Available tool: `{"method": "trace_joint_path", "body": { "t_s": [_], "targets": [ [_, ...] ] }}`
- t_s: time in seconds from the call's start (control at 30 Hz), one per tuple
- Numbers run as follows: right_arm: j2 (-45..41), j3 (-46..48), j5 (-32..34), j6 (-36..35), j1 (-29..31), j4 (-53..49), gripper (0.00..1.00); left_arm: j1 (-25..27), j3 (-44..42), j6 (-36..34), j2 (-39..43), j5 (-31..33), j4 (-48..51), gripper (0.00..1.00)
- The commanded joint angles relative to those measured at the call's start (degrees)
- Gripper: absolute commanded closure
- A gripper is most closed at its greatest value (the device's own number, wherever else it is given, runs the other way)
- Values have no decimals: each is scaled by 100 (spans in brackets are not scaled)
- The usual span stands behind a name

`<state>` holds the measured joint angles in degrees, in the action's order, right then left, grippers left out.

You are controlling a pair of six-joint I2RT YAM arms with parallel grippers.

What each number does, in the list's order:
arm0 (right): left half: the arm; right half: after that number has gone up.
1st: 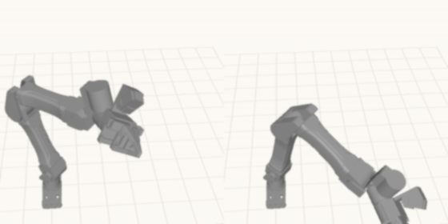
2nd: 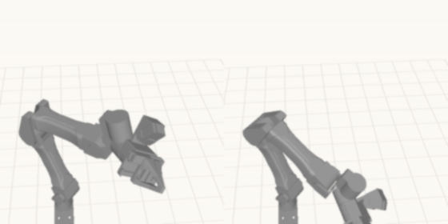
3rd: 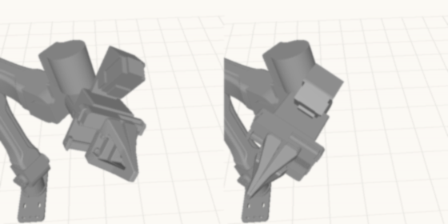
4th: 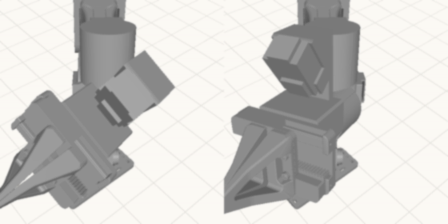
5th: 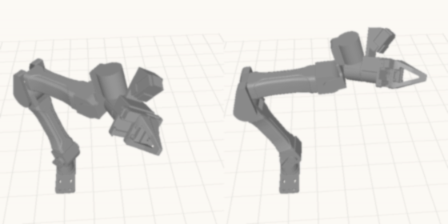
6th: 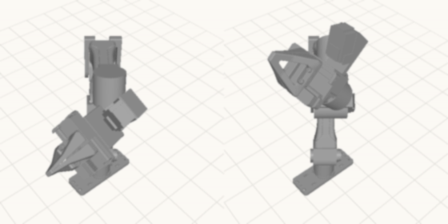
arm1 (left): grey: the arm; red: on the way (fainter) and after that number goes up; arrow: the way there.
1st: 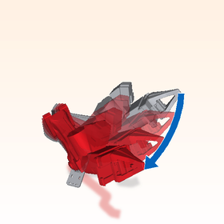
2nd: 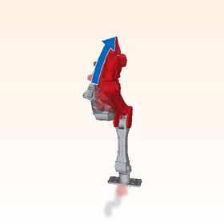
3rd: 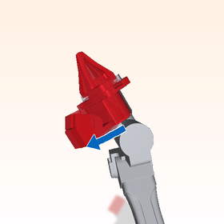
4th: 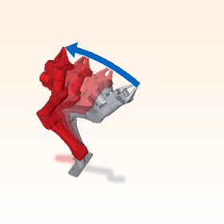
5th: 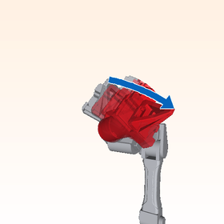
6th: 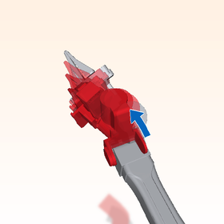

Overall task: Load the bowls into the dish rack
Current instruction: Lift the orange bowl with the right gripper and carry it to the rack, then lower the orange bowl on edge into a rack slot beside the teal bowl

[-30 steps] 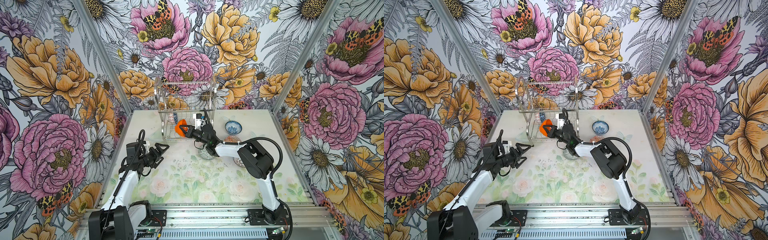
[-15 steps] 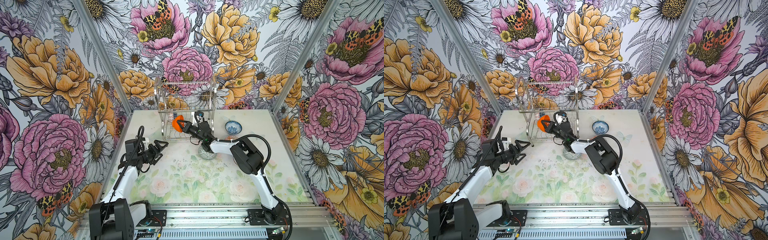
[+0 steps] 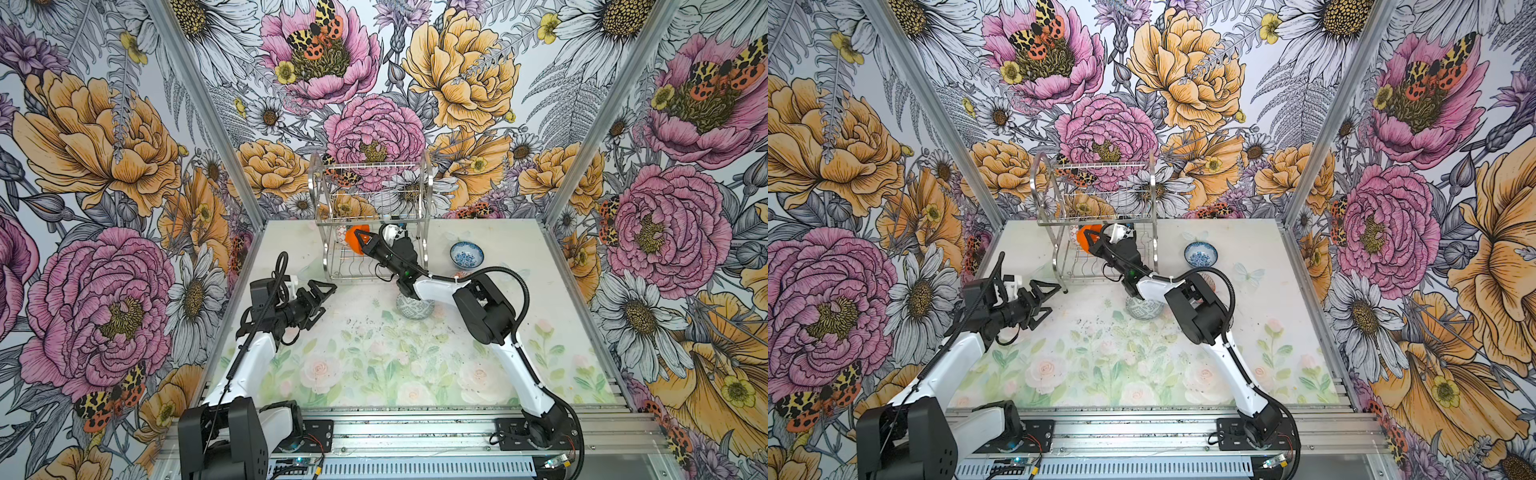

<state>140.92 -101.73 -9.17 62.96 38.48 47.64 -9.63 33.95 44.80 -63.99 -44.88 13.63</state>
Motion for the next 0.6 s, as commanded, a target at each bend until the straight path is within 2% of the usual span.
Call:
{"method": "trace_joint_path", "body": {
  "t_s": [0.0,0.57],
  "targets": [
    [166,-349,86,32,-58,167,100,-66,-44,-121,27,-192,-97,1],
    [759,-1313,378,240,-138,-322,100,-83,-64,-68,-116,-321,-175,1]
  ]
}}
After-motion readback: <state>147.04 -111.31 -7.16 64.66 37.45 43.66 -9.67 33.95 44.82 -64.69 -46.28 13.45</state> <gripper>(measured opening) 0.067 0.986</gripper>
